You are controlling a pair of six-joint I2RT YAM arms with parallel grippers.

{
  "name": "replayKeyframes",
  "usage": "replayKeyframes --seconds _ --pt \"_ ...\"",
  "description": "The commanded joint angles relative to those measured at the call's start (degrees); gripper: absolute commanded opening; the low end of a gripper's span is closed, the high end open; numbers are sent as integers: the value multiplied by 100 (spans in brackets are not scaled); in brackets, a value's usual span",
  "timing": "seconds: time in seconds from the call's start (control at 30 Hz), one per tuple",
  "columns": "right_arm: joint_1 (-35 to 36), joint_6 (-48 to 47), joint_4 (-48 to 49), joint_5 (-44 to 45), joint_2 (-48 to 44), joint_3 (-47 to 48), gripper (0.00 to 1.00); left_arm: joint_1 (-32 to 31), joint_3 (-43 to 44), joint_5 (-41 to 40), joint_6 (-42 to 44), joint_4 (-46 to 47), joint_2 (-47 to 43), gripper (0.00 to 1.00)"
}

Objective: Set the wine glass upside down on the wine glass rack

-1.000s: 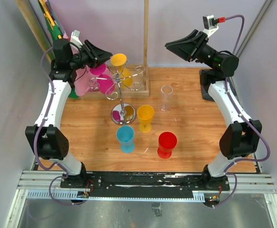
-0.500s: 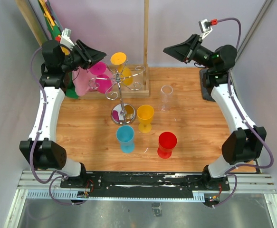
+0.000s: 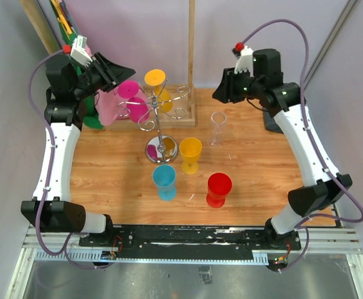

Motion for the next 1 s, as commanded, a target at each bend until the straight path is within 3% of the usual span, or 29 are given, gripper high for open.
replayKeyframes --seconds 0.0,0.4,0.97 --pt "414 -1057 -1822 1380 543 461 38 24 -208 -77 164 54 -162 41" --pt "956 -1361 -2415 2511 1531 954 33 25 -614 -10 134 292 -348 41" --pt "1050 -1472 -2459 2740 2354 1412 31 28 -727 5 61 349 -456 41"
